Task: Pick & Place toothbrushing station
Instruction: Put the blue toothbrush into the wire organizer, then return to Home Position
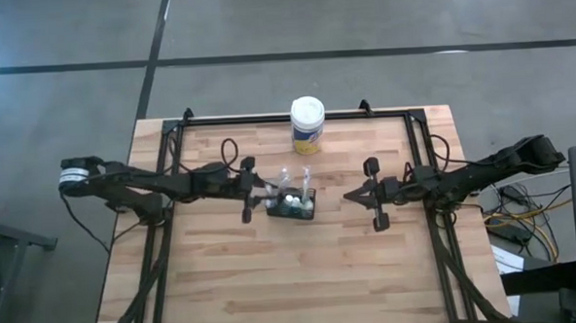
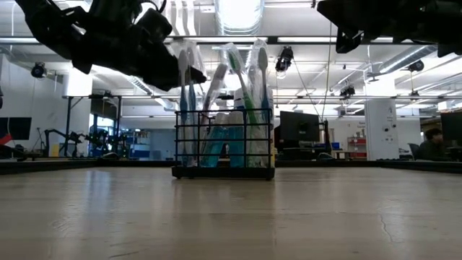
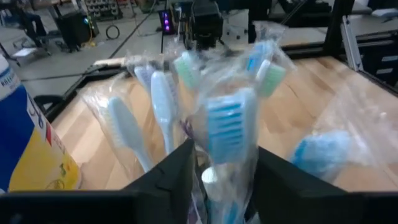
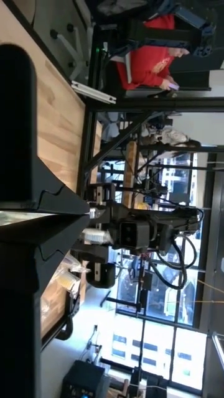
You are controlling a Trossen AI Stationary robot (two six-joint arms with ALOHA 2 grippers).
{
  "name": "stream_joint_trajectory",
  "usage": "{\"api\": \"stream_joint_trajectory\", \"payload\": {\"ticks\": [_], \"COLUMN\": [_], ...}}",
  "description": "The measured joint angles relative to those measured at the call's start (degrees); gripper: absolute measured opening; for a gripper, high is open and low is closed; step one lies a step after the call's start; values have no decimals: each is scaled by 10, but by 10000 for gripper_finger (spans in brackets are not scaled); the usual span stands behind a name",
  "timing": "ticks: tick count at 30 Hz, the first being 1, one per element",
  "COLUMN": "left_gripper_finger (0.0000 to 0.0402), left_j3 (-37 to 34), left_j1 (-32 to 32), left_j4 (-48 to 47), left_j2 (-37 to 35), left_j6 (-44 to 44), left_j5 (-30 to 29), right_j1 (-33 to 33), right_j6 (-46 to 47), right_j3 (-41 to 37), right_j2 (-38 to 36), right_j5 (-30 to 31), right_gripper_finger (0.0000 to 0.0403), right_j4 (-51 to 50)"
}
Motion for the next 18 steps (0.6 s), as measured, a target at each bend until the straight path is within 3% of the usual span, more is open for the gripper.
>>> {"api": "stream_joint_trajectory", "payload": {"ticks": [9, 18], "left_gripper_finger": [224, 252], "left_j3": [1, 1], "left_j1": [0, 0], "left_j4": [-4, -59], "left_j2": [-21, -100], "left_j6": [12, 23], "left_j5": [-18, -18], "right_j1": [0, 0], "right_j6": [-1, 1], "right_j3": [0, 0], "right_j2": [0, 0], "right_j5": [0, 0], "right_gripper_finger": [8, 8], "right_j4": [0, -1]}}
